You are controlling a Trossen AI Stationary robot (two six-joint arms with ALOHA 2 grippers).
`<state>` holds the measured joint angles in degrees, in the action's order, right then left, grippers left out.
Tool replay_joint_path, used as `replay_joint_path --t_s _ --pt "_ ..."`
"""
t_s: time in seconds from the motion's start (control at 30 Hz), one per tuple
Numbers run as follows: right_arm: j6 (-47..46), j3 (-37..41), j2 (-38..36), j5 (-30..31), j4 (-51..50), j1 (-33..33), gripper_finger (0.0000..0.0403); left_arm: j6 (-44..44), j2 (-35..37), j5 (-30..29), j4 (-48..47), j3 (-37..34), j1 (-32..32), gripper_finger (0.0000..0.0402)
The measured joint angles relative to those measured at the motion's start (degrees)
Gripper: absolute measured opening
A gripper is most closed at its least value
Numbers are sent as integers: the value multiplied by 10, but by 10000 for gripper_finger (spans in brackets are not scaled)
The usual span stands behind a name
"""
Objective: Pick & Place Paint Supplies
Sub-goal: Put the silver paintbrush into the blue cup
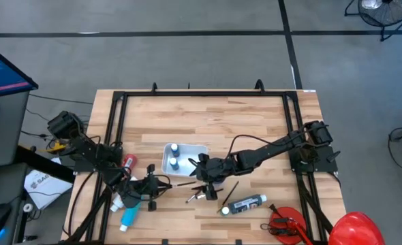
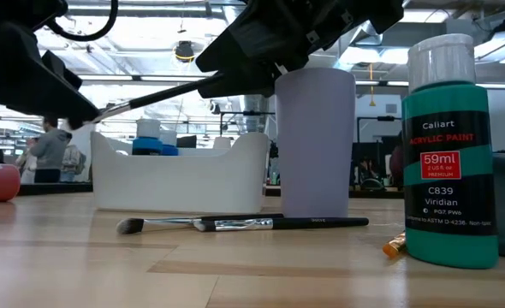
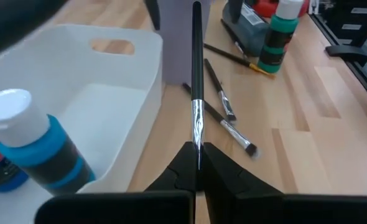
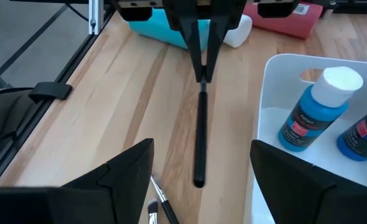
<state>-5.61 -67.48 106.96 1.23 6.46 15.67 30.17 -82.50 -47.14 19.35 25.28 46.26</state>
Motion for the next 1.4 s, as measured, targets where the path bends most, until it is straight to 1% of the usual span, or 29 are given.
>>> replay_joint_path --t_s 0.17,0.33,0.43,0.53,0.8,0.9,1.03,1.27,1.4 --pt "0 0 0 0 0 0 260 -4 0 -22 2 0 0 0" --pt "0 0 0 0 6 0 259 -4 0 -26 5 0 0 0" --pt "0 0 0 0 7 0 249 -8 0 -27 6 0 0 0" --pt "0 0 0 0 7 0 224 -11 0 -28 10 0 0 0" --pt "9 0 0 0 6 0 128 -14 0 -30 16 0 0 0" --pt "11 0 0 0 7 0 99 -14 0 -30 16 0 0 0" --pt "11 0 0 0 7 0 77 -14 0 -30 16 0 0 0" --pt "11 0 0 0 7 0 60 -14 0 -29 17 0 0 0" --pt "11 0 0 1 7 -1 28 -14 0 -29 18 0 0 2"
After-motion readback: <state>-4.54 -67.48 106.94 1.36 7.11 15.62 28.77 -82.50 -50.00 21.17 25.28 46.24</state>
